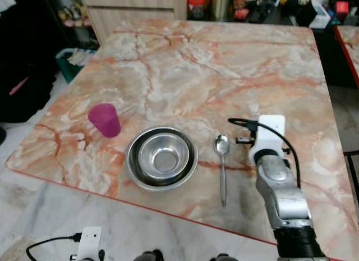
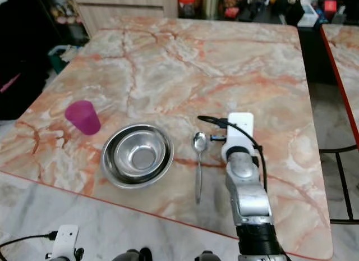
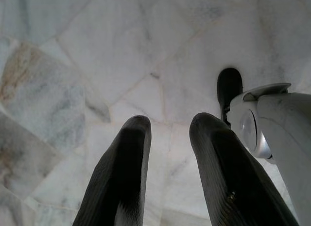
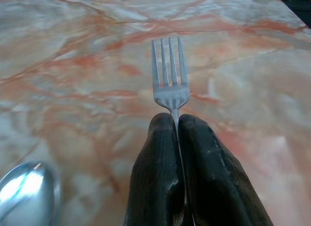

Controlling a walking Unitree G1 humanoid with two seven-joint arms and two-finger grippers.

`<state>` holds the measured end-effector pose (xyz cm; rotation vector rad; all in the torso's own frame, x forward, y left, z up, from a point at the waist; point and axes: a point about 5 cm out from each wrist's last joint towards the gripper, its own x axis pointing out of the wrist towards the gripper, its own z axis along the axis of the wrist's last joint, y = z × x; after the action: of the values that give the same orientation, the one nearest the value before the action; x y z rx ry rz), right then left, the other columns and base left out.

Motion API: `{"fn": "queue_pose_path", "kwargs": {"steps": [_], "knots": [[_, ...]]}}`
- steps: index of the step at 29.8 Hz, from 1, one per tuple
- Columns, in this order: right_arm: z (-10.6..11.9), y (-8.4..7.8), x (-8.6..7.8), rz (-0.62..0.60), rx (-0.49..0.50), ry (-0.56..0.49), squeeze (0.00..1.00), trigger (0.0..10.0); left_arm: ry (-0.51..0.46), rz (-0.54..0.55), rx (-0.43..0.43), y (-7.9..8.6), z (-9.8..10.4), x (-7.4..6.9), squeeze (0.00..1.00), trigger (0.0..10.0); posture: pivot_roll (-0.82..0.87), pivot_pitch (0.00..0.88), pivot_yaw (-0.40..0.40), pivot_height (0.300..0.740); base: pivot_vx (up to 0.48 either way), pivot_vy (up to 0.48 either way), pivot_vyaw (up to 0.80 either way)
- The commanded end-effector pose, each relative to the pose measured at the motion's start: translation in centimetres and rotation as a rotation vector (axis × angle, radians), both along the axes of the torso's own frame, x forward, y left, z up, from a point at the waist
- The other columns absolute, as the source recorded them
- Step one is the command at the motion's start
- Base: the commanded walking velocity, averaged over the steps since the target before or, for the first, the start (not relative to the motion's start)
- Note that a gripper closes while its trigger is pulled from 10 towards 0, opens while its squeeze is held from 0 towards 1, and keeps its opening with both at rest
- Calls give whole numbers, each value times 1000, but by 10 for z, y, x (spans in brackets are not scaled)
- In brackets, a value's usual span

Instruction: Setting the table

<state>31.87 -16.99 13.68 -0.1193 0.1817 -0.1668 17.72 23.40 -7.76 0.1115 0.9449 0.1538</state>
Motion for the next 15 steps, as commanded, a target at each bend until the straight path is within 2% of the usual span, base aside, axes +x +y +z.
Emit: {"fn": "queue_pose_path", "kwargs": {"steps": [1,15], "knots": [[3,2,-2,4,12,-8,0,10000,28,16,-1,2,-4,-8,0,10000,-11,197,51,740,-251,0,0],[8,6,-3,21,22,1,0,10000,42,16,13,6,-4,-12,0,10000,-10,200,50,740,-18,0,0]]}}
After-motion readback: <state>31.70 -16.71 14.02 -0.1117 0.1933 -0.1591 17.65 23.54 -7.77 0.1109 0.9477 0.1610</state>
